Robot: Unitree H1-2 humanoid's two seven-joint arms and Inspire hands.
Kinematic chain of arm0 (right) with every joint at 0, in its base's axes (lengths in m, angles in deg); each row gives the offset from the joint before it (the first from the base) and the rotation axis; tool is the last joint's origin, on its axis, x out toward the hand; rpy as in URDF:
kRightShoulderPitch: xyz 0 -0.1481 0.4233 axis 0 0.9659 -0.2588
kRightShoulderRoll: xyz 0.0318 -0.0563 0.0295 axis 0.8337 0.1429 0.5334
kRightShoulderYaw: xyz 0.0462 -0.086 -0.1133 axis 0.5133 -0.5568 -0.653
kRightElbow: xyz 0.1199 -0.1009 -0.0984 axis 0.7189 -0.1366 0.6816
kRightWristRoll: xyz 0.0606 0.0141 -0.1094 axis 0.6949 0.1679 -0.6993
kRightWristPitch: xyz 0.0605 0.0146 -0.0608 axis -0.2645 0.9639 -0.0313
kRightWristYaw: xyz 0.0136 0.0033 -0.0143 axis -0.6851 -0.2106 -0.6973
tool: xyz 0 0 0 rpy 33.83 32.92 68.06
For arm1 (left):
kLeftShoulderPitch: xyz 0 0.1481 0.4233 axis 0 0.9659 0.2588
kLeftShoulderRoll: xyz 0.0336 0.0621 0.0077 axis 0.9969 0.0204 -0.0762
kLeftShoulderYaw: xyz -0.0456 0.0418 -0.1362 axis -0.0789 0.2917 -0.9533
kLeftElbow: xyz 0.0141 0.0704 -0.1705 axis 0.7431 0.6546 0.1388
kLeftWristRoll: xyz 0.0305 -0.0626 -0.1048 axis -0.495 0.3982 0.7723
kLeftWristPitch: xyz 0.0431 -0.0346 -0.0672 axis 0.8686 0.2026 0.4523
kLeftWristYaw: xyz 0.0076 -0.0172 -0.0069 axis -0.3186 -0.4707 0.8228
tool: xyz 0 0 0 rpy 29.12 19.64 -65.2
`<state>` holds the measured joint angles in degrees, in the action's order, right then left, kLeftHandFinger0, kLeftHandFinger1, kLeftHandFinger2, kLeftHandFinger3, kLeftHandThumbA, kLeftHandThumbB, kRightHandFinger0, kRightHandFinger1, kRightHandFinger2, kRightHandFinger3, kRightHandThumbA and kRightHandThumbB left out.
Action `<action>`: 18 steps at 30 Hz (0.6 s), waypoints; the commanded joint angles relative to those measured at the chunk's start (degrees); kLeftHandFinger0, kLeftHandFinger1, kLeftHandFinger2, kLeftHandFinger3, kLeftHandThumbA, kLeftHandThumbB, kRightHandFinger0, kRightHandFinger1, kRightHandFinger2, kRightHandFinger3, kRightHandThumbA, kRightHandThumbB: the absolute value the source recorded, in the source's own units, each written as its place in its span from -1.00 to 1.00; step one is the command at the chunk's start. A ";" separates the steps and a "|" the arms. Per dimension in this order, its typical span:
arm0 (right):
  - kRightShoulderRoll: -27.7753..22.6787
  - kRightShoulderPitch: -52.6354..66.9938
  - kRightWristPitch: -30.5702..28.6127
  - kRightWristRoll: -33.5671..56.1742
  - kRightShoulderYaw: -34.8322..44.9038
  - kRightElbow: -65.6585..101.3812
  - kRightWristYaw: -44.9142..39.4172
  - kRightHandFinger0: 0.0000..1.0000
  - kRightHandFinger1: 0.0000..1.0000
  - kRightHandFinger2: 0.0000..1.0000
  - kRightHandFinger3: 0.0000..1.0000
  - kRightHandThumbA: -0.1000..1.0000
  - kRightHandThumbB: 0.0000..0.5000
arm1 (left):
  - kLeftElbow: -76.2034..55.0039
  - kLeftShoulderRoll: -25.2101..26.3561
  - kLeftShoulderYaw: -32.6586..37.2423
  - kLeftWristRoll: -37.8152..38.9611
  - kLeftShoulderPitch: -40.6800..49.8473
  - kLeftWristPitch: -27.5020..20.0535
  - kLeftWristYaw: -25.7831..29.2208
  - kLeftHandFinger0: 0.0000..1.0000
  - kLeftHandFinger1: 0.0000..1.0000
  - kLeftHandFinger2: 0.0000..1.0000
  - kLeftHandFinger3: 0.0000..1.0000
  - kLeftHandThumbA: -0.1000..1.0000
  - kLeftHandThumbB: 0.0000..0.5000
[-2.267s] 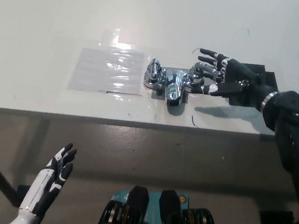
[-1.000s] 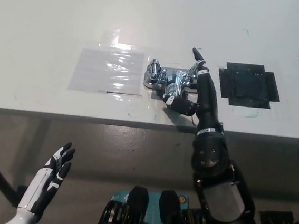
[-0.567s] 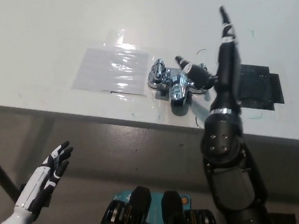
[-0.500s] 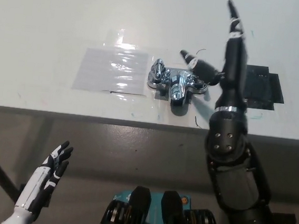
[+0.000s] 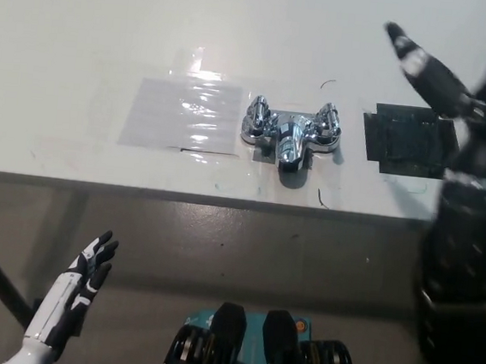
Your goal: The faucet is at the center of the desk and the robot turn off the faucet by turning the right faucet handle using the right hand
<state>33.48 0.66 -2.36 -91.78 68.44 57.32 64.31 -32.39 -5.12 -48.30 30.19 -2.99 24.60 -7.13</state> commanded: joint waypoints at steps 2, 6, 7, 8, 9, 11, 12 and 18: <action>-6.16 13.44 -7.12 7.13 -2.81 23.32 -8.81 1.00 1.00 1.00 1.00 1.00 0.16 | -1.88 0.53 -0.62 1.84 -0.56 -1.10 -0.59 1.00 1.00 1.00 1.00 0.89 0.34; -7.28 26.74 -12.69 6.00 -6.43 27.28 -8.44 1.00 1.00 1.00 1.00 1.00 0.09 | -2.74 0.19 -0.50 2.93 -0.17 -0.70 -1.03 1.00 1.00 1.00 1.00 0.99 0.48; -7.90 29.11 -14.79 5.00 -6.96 26.52 -8.22 1.00 1.00 1.00 1.00 1.00 0.02 | -2.69 0.16 -0.52 3.34 -0.34 -0.69 -1.18 1.00 1.00 1.00 1.00 1.00 0.43; -8.69 32.22 -17.92 4.05 -7.49 24.56 -7.68 1.00 1.00 1.00 1.00 1.00 0.05 | -2.48 0.08 -0.63 3.89 -0.47 -0.97 -1.27 1.00 1.00 1.00 1.00 1.00 0.39; -8.82 32.92 -18.48 3.95 -7.60 24.16 -7.59 1.00 1.00 1.00 1.00 1.00 0.05 | -2.45 0.06 -0.66 3.99 -0.44 -1.03 -1.26 1.00 1.00 1.00 1.00 1.00 0.40; -8.27 36.86 -20.83 3.41 -8.34 21.32 -6.46 1.00 1.00 1.00 1.00 1.00 0.14 | -2.47 -0.05 -0.80 3.87 -0.20 -1.32 -0.96 1.00 1.00 1.00 1.00 1.00 0.32; -8.29 38.24 -21.15 3.75 -8.52 20.10 -6.44 1.00 1.00 1.00 1.00 1.00 0.14 | -2.38 -0.21 -0.86 3.93 -0.10 -1.79 -0.80 1.00 1.00 1.00 1.00 1.00 0.27; -7.24 43.01 -22.86 6.98 -8.55 9.91 -6.11 1.00 1.00 1.00 1.00 1.00 0.35 | -0.93 -0.34 -0.61 4.60 -0.59 -5.30 -1.08 1.00 1.00 1.00 1.00 1.00 0.10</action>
<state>26.23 41.01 -14.29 -88.65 61.03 73.06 59.71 -32.40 -5.54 -48.39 31.97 -2.96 24.28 -7.16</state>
